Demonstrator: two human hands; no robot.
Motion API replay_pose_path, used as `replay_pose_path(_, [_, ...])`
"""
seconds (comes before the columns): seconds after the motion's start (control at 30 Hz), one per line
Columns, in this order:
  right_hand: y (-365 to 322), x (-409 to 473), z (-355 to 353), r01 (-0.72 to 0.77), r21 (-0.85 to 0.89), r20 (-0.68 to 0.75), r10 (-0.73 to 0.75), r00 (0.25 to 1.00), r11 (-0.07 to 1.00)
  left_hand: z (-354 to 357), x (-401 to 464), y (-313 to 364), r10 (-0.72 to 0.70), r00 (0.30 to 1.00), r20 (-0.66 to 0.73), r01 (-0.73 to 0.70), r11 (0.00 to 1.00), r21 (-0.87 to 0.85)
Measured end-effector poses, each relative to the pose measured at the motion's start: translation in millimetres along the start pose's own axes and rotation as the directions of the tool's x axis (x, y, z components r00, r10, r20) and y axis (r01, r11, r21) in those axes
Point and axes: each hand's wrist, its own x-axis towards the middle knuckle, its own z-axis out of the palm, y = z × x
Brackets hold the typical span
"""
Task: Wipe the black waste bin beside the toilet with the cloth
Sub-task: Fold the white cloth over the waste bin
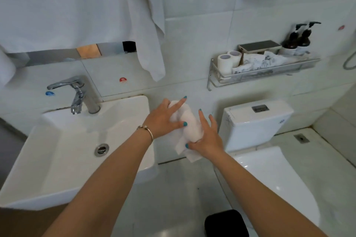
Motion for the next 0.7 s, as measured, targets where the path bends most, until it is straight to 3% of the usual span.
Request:
replay_pose_path(0.3, [60.5, -20.2, -60.6, -0.11, -0.018, -0.039, 0.109, 0.993, 0.994, 44.4, 22.9, 61.7, 0.076, 0.996, 0.046, -0.066, 0.98, -0.186])
replay_pose_path(0.7, [113.2, -34.6, -102.5, -0.291, 0.025, -0.185, 0.29, 0.939, 0.956, 90.8, 76.1, 113.9, 0.236, 0.968, 0.091, -0.209, 0.949, -0.235])
